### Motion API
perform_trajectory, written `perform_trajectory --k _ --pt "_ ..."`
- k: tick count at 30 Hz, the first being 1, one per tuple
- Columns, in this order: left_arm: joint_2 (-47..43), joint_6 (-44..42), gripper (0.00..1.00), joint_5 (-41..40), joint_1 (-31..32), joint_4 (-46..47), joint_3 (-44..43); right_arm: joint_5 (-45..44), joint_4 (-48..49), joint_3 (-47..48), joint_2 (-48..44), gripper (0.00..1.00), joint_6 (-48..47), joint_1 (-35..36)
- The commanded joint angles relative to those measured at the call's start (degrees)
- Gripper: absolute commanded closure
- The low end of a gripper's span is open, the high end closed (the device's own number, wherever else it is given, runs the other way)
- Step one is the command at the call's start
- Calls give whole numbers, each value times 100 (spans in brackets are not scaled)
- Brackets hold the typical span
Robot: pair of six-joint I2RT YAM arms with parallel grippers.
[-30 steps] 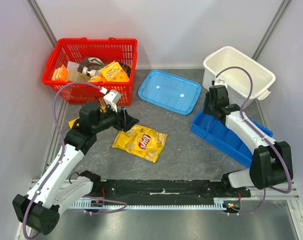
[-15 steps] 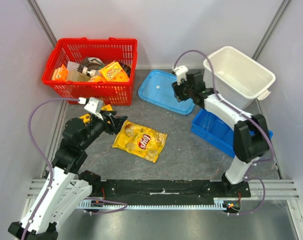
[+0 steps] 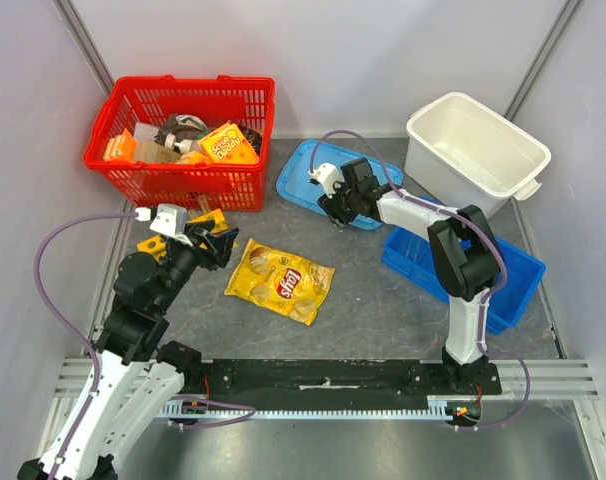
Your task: Organize the chemistry lab equipment
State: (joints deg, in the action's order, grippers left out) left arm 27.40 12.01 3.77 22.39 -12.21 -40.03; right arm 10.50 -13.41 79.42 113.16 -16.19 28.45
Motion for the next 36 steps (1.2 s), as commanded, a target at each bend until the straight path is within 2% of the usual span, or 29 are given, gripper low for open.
perform_trajectory --k 1,6,13,18,22,25,30,36 --pt "-68 -199 35 -184 28 245 39 22 49 399 249 44 -359 -23" --pt "-85 -217 36 -289 37 219 39 -4 84 566 539 46 -447 -6" --pt "-59 -225 37 -289 37 236 48 -505 67 636 900 53 -745 161" --pt "-42 -225 40 -298 28 254 57 -646 198 540 883 61 -904 363" --pt "169 -129 41 -351 28 44 -162 -584 312 566 848 76 -851 398" --pt "353 125 42 -351 37 -237 -461 -541 558 435 795 82 -895 425" --pt "494 968 42 -588 37 -668 -839 -374 849 285 707 100 -1018 442" --pt "810 1444 42 -474 28 -1319 -1358 -549 1752 -189 146 100 -913 451"
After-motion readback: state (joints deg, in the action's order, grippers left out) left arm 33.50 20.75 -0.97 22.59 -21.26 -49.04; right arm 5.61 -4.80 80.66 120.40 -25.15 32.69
